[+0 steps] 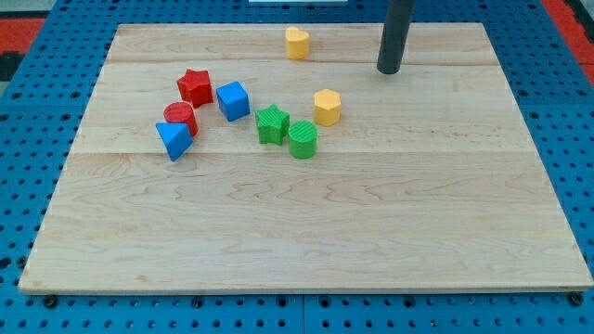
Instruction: Put the yellow hexagon at the top side of the green circle
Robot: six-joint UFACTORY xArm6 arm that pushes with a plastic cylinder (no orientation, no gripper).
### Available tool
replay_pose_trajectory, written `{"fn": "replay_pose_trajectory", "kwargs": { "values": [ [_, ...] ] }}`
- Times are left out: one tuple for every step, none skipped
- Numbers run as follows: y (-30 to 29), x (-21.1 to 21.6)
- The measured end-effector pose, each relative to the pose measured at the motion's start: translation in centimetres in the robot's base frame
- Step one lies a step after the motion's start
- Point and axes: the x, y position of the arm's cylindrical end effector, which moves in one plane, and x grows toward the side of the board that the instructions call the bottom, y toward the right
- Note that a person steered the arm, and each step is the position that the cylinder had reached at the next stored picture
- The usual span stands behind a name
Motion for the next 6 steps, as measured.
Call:
{"fn": "replay_pose_trajectory", "kwargs": {
  "values": [
    [0.4, 0.5],
    [0.9, 2.2],
    [5.1, 4.6],
    [3.1, 10.7],
    [-6.7, 9.3],
    [-7.4, 8.3]
  ]
}}
